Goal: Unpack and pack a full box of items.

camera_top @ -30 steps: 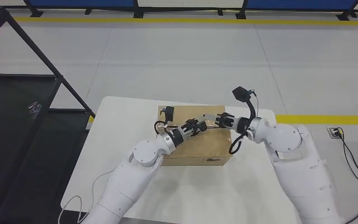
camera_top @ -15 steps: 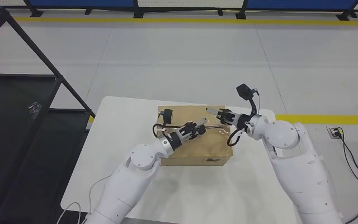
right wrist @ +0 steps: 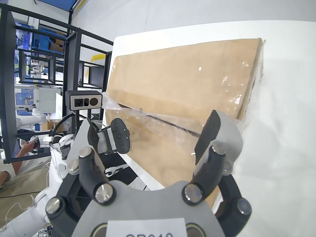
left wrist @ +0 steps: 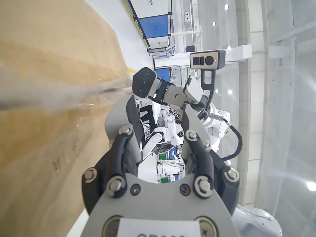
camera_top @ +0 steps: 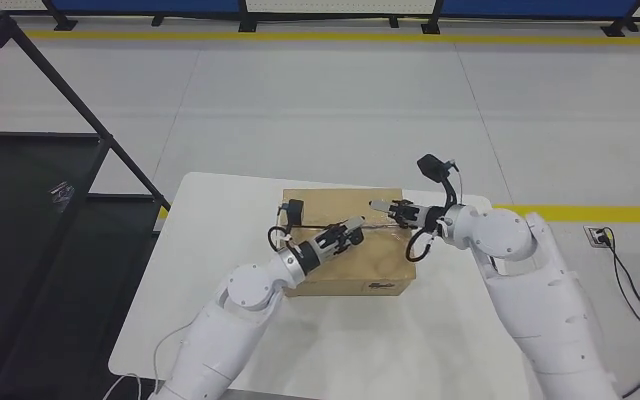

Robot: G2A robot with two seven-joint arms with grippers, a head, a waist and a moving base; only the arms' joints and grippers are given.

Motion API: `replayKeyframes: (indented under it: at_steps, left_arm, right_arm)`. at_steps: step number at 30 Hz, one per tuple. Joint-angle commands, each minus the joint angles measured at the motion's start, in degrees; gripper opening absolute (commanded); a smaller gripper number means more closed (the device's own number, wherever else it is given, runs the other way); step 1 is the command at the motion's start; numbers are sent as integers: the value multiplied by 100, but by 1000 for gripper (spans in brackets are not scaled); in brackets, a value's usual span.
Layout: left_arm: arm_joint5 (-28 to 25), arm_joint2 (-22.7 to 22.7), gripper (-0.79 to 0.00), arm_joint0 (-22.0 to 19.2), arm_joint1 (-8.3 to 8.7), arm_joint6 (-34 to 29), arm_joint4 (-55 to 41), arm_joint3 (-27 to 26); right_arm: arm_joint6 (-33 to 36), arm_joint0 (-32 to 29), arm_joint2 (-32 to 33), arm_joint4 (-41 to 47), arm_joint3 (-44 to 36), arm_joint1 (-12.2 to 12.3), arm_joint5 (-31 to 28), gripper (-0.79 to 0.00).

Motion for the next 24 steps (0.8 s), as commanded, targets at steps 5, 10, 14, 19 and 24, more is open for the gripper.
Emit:
replayKeyframes:
  at_steps: [5,10,14,19,24]
  left_arm:
    - [49,-113,-376,128,31,-35,51,-164]
    - [57,-205,-379,231,55,-54,74,-296]
    - [64,-285,-379,298,74,-69,79,-362]
    - [69,-368,-382,369,92,-71,80,-430]
    - [37,-480,-385,458,115,-62,53,-500]
  right_arm:
    - [217,-37,72,-151,-82,62,209,0]
    - [357,-9,106,-150,-5,95,342,0]
    - [202,-14,148,4,85,99,390,0]
    - [45,57,127,1,241,102,609,0]
    - [-355,3,243,77,157,112,832,0]
